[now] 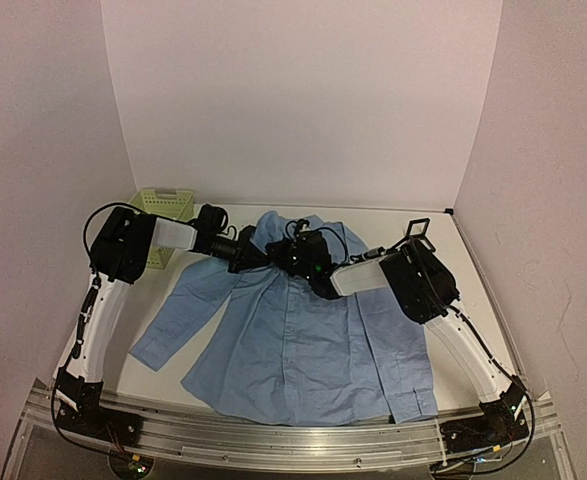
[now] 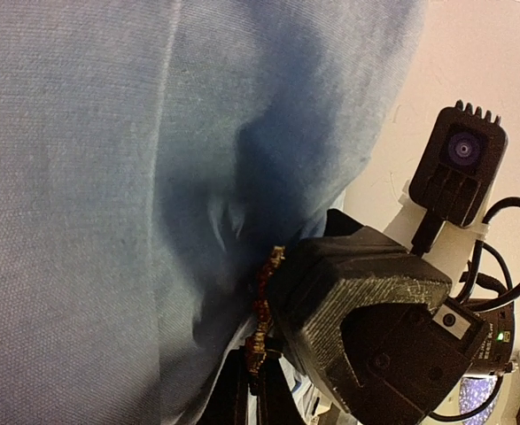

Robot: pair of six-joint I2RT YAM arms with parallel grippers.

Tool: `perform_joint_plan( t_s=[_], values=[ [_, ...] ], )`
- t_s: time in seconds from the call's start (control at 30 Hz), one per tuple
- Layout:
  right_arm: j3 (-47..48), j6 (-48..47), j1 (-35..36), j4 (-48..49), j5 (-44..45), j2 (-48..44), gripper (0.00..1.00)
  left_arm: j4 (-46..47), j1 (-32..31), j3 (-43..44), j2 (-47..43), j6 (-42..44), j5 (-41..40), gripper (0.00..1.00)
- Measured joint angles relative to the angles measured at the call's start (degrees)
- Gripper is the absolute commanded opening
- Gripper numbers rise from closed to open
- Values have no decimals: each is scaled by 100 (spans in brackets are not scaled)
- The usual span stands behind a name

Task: Pin the brooch onto the clothing

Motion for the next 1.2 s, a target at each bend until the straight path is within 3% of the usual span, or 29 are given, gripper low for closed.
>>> perform_joint_plan(
  t_s=[1.2],
  values=[
    [-85,590,-52,257,125,13,0,-952,-146,184,-121,781,-375,0]
  ],
)
